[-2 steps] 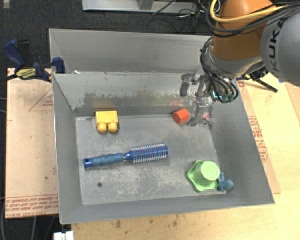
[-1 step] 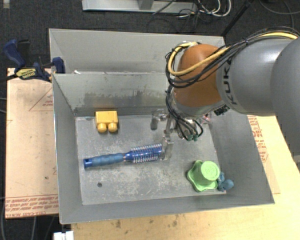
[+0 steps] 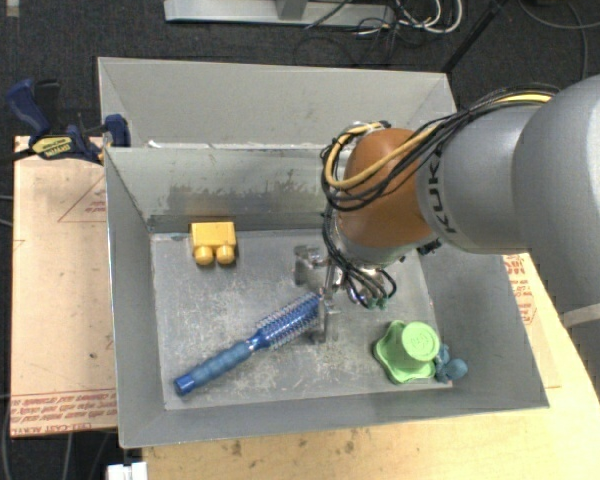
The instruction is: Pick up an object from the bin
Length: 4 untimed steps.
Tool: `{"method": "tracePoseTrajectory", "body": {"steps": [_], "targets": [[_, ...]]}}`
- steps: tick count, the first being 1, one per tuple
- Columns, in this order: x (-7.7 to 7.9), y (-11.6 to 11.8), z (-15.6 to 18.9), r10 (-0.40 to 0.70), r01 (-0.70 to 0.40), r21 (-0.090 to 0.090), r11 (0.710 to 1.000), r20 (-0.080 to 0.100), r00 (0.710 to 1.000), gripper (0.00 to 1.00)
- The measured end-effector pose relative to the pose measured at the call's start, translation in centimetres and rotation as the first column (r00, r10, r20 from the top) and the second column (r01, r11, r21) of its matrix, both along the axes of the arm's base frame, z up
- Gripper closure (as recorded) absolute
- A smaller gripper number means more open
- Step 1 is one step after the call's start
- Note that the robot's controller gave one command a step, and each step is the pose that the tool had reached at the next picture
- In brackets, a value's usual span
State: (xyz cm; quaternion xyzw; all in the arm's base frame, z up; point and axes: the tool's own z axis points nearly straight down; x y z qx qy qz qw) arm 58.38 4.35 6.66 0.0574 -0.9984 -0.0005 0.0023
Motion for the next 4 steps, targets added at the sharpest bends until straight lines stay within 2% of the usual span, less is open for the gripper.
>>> {"method": "tracePoseTrajectory", "body": {"steps": [1, 2, 3, 4], "targets": [[0.3, 0.0, 0.4, 0.000, 0.000, 0.000, 1.000, 0.007, 1.000, 1.00], [-1.0, -0.2, 0.9, -0.004, 0.004, 0.001, 1.000, 0.004, 1.000, 1.00], [-6.6, -0.1, 13.3, 0.025, -0.025, 0.000, 1.000, 0.013, 1.000, 1.00], [-6.6, -0.1, 12.9, 0.026, -0.026, 0.000, 1.000, 0.007, 1.000, 0.00]]}}
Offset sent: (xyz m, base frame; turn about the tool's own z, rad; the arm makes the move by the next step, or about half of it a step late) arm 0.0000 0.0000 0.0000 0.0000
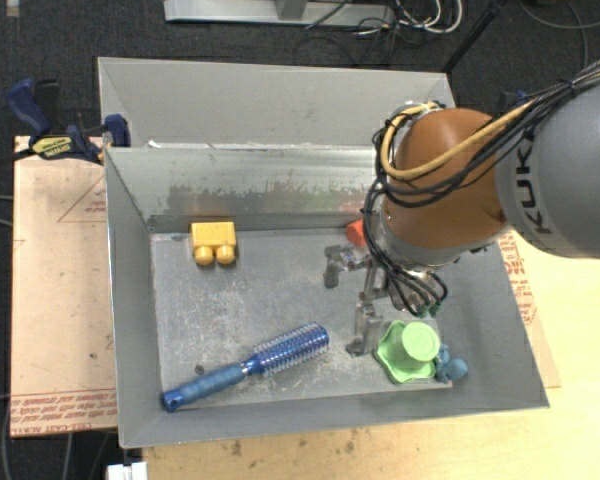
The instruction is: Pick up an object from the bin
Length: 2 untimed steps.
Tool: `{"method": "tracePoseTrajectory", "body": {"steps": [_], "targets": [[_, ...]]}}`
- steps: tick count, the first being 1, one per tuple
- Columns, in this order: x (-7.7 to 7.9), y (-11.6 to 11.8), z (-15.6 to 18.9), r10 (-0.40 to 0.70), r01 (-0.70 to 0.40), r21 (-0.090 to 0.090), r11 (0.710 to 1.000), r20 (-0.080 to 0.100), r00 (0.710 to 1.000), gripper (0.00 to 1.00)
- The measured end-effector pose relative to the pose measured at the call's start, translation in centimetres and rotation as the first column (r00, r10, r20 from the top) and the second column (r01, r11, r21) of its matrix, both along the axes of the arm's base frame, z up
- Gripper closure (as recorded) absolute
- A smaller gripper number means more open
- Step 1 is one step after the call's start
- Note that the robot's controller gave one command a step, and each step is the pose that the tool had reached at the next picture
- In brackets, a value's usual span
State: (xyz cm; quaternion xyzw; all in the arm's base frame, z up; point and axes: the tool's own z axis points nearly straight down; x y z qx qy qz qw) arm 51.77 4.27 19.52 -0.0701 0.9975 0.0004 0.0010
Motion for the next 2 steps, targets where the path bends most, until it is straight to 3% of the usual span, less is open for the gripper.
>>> {"method": "tracePoseTrajectory", "body": {"steps": [1, 2], "targets": [[-0.3, 0.2, -10.8, 0.201, -0.201, 0.001, 0.980, -0.008, 0.980, 0.00], [2.2, -0.1, -12.6, 0.126, -0.126, 0.001, 0.992, 0.000, 0.992, 0.00]]}}
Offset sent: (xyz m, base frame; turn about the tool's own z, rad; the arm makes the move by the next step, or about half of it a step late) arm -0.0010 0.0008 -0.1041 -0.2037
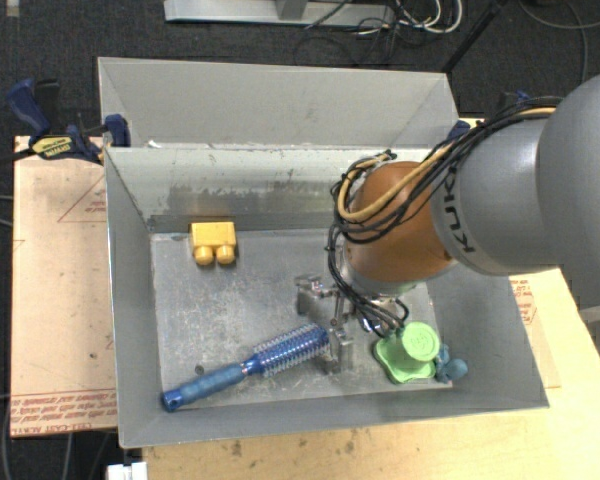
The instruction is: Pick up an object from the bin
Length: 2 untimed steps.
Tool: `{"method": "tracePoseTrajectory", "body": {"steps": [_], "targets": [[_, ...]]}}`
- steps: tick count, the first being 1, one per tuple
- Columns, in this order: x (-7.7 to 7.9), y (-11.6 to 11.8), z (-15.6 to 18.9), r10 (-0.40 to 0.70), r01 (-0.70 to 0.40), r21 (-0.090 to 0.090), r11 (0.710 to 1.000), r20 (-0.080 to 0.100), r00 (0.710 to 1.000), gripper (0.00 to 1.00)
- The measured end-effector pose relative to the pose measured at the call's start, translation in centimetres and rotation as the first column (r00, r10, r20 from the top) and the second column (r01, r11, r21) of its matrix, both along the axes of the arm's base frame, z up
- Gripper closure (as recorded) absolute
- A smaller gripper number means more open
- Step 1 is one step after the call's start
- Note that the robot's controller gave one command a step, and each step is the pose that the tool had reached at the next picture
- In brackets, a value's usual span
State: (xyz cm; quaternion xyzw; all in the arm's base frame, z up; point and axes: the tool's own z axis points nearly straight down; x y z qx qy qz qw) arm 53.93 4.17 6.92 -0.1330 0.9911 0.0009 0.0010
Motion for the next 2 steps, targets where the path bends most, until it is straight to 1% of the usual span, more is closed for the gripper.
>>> {"method": "tracePoseTrajectory", "body": {"steps": [1, 2], "targets": [[0.0, -0.1, 0.1, -0.001, 0.001, -0.001, 1.000, 0.000, 1.000, 1.00], [-0.6, -0.6, 12.9, -0.067, 0.067, 0.000, 0.998, 0.009, 0.998, 1.00]]}}
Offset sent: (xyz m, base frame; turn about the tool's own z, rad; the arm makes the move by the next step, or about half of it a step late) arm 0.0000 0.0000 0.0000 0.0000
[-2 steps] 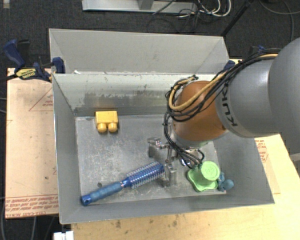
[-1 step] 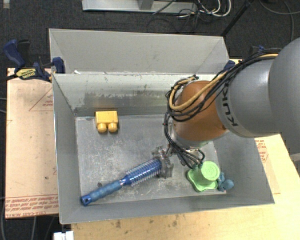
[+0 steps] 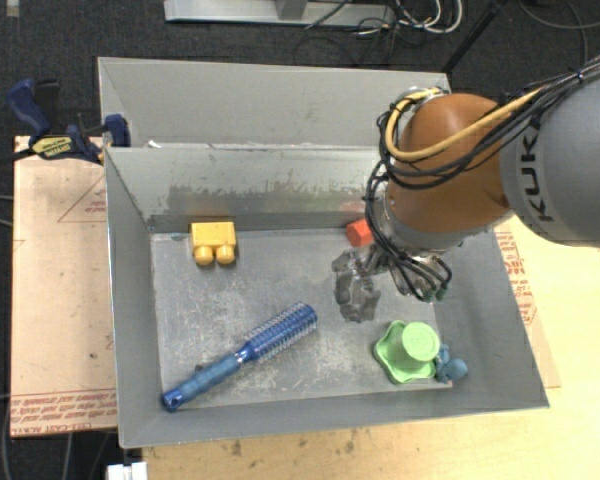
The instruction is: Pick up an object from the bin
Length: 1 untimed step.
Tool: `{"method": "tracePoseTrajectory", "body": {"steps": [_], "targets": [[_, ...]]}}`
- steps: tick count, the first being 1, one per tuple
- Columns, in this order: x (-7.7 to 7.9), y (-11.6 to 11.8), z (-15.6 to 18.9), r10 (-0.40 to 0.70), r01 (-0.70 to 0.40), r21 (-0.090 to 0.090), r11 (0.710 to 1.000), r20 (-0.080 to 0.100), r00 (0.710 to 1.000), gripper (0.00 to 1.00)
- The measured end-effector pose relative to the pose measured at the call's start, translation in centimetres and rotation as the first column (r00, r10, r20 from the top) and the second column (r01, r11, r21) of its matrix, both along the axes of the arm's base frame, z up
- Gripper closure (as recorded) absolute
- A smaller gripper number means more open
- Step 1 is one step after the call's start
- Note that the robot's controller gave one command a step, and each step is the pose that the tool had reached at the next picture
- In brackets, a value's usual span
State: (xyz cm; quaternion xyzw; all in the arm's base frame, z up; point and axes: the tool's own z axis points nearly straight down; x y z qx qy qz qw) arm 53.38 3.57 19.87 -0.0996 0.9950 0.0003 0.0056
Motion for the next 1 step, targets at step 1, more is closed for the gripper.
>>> {"method": "tracePoseTrajectory", "body": {"steps": [1], "targets": [[-0.17, 0.00, -0.45, 0.000, 0.000, 0.000, 1.000, -0.008, 1.000, 0.00]]}}
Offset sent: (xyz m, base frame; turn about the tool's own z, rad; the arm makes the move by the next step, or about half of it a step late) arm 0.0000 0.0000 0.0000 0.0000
